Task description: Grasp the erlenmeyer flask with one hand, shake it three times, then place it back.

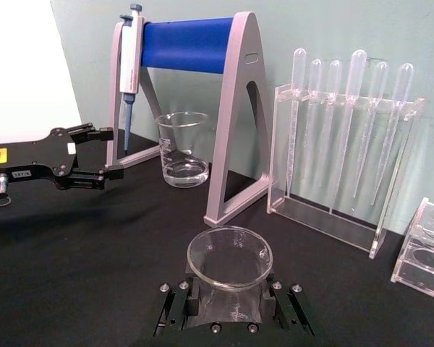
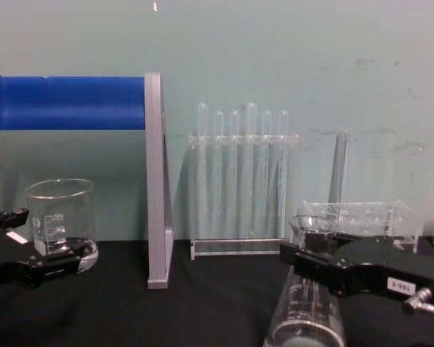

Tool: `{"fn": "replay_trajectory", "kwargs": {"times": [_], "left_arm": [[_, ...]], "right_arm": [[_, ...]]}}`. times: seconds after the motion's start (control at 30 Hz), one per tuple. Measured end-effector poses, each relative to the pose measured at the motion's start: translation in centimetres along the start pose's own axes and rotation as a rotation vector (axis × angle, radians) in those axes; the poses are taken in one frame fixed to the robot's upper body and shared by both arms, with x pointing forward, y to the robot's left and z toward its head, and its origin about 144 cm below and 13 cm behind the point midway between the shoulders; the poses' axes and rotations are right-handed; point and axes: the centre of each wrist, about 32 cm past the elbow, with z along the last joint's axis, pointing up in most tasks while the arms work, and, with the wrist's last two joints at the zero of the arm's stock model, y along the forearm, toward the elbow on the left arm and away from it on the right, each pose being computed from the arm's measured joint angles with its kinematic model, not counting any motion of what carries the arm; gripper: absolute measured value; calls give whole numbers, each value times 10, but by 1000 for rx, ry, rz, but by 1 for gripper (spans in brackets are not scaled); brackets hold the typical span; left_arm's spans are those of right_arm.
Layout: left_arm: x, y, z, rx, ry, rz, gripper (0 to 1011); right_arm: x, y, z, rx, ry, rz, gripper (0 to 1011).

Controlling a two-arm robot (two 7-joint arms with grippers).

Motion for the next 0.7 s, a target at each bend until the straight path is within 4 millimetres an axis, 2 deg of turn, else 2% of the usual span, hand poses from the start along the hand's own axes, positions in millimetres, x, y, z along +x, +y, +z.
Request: {"fn": "replay_trajectory", "kwargs": {"times": [0.3,0.4,0.53,0.63,0.7], "left_arm": [[0,0,0,0,0,0,1001],[0,0,0,0,0,0,1001],[0,0,0,0,0,0,1001],[0,0,0,0,0,0,1001],[0,0,0,0,0,0,1001]], "right_arm": [[0,0,0,0,0,-1,456],[0,0,0,0,0,-1,514],[0,0,0,0,0,-1,628],[0,0,0,0,0,-1,755],[0,0,0,0,0,-1,792]]}}
